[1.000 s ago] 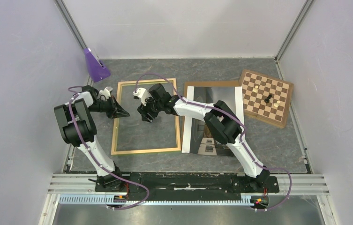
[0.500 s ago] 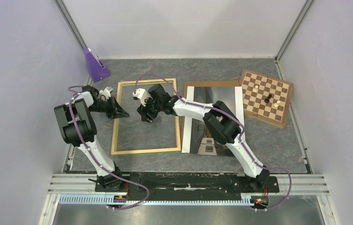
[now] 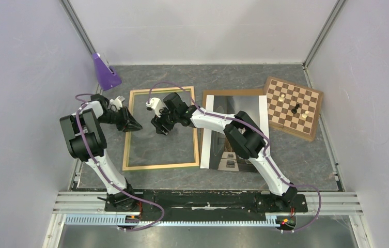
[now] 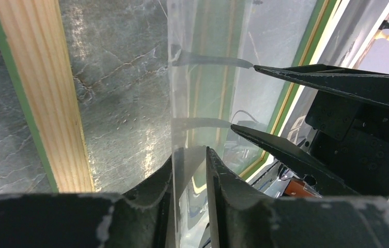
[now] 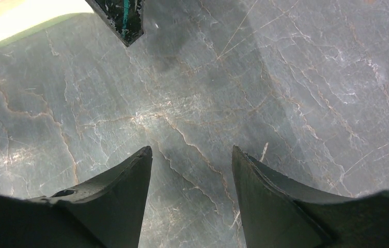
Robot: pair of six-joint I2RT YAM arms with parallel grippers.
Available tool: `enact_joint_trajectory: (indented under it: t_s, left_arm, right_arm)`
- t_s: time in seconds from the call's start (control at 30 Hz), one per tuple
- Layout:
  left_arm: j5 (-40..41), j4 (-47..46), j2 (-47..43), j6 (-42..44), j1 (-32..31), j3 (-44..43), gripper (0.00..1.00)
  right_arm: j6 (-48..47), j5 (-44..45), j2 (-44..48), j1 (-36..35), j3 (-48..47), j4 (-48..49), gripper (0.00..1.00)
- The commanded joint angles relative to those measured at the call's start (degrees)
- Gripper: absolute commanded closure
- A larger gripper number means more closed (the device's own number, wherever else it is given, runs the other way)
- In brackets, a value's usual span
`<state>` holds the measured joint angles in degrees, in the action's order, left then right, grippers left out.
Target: Put the photo into the frame
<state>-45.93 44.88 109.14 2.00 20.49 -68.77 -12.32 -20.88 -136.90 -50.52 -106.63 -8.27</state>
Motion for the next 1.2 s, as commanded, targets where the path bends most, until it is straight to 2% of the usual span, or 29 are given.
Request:
enact_joint_trajectory:
  t_s: [0.0,0.2,0.53,1.17]
  left_arm:
    - [0.88,-0.23,-0.04,3.10,-0.26,-0.22,0.69]
    - [1.87,-0.28,-0.46,3.12,-0.19,-0.13,0.59]
    - [4.28,0.96,-1.97,3.65,-0.23,-0.48,0.47]
    - [11.75,6.06,-6.21,6.00,-0.13,-4.15,0.40]
  right_arm:
    - [-1.43,1.05,-0.54,-0.45,-0.54,1.15,0.39]
    - [-1.66,1.54,-0.20,-0.37,0.51,1.16,0.40]
    - [-1.92,1.58,0.38,-0.43,2.13,1.77,0.40]
    - [-2.19,1.53,0.89,-0.28,3.36,1.86,0.40]
